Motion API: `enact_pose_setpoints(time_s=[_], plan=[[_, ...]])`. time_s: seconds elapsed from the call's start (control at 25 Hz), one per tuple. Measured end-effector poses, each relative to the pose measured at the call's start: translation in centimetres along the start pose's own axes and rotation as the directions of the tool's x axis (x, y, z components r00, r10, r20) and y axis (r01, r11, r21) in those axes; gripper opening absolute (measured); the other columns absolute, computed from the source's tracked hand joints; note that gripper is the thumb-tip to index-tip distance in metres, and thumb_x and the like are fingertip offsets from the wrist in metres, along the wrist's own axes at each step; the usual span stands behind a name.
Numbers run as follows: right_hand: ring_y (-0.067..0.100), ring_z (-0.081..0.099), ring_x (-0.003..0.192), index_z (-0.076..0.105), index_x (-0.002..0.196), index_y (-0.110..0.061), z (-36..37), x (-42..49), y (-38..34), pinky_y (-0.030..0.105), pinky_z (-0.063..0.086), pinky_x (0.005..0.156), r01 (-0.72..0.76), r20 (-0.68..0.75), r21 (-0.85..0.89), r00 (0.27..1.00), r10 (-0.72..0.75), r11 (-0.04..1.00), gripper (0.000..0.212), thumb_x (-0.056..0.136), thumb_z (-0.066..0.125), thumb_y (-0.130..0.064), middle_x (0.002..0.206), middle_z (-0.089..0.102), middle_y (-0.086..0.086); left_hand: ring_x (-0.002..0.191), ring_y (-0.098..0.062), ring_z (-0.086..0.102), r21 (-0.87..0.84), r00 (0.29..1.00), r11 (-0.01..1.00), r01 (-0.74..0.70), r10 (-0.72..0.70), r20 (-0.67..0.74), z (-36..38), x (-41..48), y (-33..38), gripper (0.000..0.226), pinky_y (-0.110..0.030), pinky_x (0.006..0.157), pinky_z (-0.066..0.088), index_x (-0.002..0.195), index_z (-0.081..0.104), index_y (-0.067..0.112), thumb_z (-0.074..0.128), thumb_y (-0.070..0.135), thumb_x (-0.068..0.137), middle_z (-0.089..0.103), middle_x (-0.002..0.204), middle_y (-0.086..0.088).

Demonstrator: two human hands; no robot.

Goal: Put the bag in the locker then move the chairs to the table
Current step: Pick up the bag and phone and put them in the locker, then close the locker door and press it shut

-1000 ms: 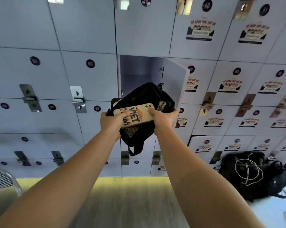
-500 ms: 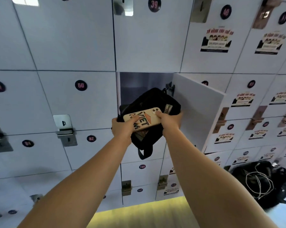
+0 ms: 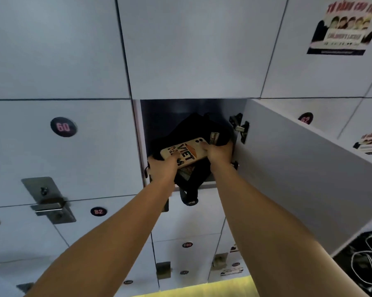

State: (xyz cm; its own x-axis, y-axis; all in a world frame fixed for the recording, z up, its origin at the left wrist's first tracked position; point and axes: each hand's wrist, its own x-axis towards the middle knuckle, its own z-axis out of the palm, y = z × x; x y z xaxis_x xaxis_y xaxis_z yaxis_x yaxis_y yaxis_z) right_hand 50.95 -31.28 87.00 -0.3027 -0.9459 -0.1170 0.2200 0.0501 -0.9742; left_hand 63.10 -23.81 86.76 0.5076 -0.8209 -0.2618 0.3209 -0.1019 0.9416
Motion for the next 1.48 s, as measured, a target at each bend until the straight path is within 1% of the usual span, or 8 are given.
enact_pose_setpoints(time_s=[0.36,0.52,0.68,0.8,0.92,1.2,1.36,1.48], plan=[[0.031,0.052,0.126,0.038,0.146,-0.011,0.6,3.6,2.1,0.042,0.045,0.106,-0.019,-0.014,-0.285,1.000,0.016,0.958,0.071,0.081,0.064,0.006,0.140,0.052,0.012,0.099,-0.026,0.061,0.220,0.988,0.974,0.044,-0.075,0.134,0.4,4.9,0.5,0.043,-0.048,0.092,0.055,0.134,0.050,0.012,0.061,0.025,0.095,0.063,0.116,-0.009],[0.032,0.054,0.123,0.043,0.141,-0.003,1.0,3.9,0.7,0.028,0.047,0.094,-0.030,0.064,-0.569,0.995,0.080,0.822,0.059,0.086,0.063,-0.001,0.137,0.054,0.012,0.078,-0.019,0.057,0.373,0.964,0.927,0.044,-0.138,0.228,0.1,3.2,2.3,0.028,-0.035,0.065,0.053,0.123,0.047,0.017,0.056,0.018,0.097,0.060,0.097,-0.004],[0.033,0.060,0.098,0.061,0.097,-0.003,0.5,1.6,-1.3,0.028,0.042,0.070,0.055,0.041,-0.672,0.998,-0.037,0.739,0.010,0.090,0.054,-0.003,0.093,0.058,0.010,0.096,-0.014,0.060,0.425,0.945,0.860,-0.283,0.175,0.276,-1.1,1.5,2.2,0.054,-0.029,0.083,0.051,0.147,0.039,0.017,0.055,0.018,0.095,0.060,0.121,0.001],[0.029,0.061,0.107,0.060,0.124,-0.004,0.3,-0.7,-2.2,0.024,0.044,0.077,0.240,0.079,-0.621,0.966,-0.245,0.746,0.036,0.088,0.054,-0.002,0.110,0.065,0.011,0.127,-0.018,0.051,0.450,0.815,0.682,-0.577,0.445,0.370,-2.2,0.9,1.5,0.063,-0.030,0.104,0.045,0.151,0.037,0.017,0.061,0.021,0.094,0.051,0.144,-0.004],[0.024,0.060,0.115,0.051,0.138,-0.011,-0.3,-3.6,-2.7,0.019,0.044,0.088,0.457,0.182,-0.594,0.878,-0.442,0.662,0.047,0.092,0.056,-0.005,0.129,0.063,0.011,0.123,-0.011,0.048,0.461,0.630,0.432,-0.775,0.578,0.519,-3.7,0.5,0.7,0.059,-0.026,0.103,0.042,0.144,0.047,0.014,0.068,0.020,0.089,0.055,0.138,-0.007],[0.020,0.052,0.128,0.053,0.136,-0.016,-5.0,-10.7,-5.7,0.026,0.041,0.105,0.648,0.225,-0.650,0.662,-0.715,0.395,0.043,0.094,0.059,-0.014,0.139,0.056,0.005,0.128,-0.037,0.049,0.497,0.260,-0.163,-0.853,0.692,0.673,-7.4,1.4,0.4,0.057,-0.049,0.109,0.040,0.134,0.059,0.006,0.071,0.032,0.084,0.054,0.140,-0.019],[0.020,0.041,0.137,0.053,0.136,-0.016,-7.7,-13.5,-6.5,0.023,0.034,0.104,0.612,0.285,-0.759,0.618,-0.733,0.221,0.041,0.095,0.058,-0.019,0.147,0.049,0.004,0.129,-0.041,0.048,0.471,0.147,-0.376,-0.798,0.636,0.757,-9.3,2.7,-0.4,0.061,-0.057,0.111,0.033,0.131,0.060,0.007,0.067,0.042,0.082,0.053,0.140,-0.023],[0.022,0.040,0.136,0.056,0.133,-0.014,-8.5,-14.6,-6.4,0.021,0.032,0.101,0.596,0.274,-0.784,0.583,-0.765,0.174,0.039,0.095,0.059,-0.019,0.145,0.051,0.004,0.131,-0.039,0.047,0.330,0.113,-0.503,-0.799,0.413,0.904,-8.6,3.1,-3.1,0.072,-0.058,0.111,0.034,0.134,0.057,0.010,0.080,0.040,0.073,0.053,0.142,-0.021]])
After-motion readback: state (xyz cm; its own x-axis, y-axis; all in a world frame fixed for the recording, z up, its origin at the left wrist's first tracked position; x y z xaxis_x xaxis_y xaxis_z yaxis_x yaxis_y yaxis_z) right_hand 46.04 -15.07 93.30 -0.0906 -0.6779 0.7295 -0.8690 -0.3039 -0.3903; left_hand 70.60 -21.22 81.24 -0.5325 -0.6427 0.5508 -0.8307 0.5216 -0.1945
